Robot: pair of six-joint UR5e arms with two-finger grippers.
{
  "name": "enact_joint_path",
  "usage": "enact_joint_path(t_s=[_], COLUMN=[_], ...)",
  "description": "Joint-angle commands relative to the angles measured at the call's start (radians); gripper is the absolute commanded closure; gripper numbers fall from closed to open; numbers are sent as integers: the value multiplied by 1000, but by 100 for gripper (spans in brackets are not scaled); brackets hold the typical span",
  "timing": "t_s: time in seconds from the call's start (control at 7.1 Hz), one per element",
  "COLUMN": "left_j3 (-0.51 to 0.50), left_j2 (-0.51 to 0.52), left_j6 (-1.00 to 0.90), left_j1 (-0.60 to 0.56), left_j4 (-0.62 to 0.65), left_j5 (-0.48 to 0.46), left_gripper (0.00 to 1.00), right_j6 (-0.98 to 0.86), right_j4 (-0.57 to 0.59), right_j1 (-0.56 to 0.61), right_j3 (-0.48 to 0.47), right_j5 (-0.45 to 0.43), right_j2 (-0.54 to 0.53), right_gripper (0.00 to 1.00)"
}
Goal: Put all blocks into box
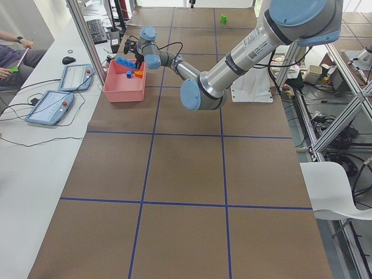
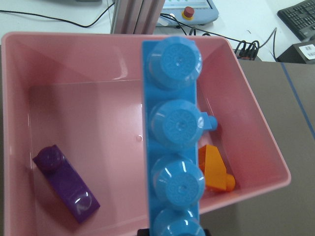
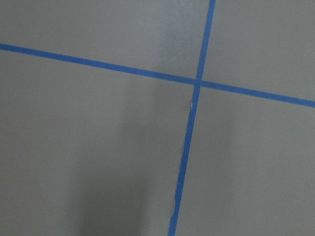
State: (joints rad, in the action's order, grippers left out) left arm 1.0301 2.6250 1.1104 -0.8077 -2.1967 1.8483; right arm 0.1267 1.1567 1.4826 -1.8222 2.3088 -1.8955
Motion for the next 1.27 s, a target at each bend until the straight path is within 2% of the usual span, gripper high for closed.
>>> enact_joint_path(t_s=[0.0, 0.14, 0.28, 0.42, 0.56, 0.85, 0.99, 1.13], left_j3=[-100, -90, -65, -9, 48, 177, 188, 191], left_j2=[61, 59, 61, 52, 37, -48, -54, -53], left_j6=[19, 6, -10, -61, -93, -93, -93, -93], left_j1=[4, 16, 16, 16, 15, 18, 18, 18], left_j4=[18, 17, 20, 35, 102, 118, 118, 118], left_j5=[-58, -82, -72, -28, -3, -1, -1, -1], left_gripper=[10, 0, 0, 0, 0, 0, 0, 0], right_j6=[-30, -27, -32, -16, -9, 30, 84, 243], right_j4=[-2, -2, -9, -109, -197, -228, -302, -434], right_j1=[5, 7, 5, 7, 36, 146, 191, 194], right_j3=[18, 23, 11, 3, 9, 4, 9, 38], right_j5=[3, 4, 0, -2, -2, 0, -2, -2], right_j2=[-43, -57, -106, -199, -280, -425, -488, -543], right_gripper=[0, 0, 0, 0, 1, 1, 0, 0])
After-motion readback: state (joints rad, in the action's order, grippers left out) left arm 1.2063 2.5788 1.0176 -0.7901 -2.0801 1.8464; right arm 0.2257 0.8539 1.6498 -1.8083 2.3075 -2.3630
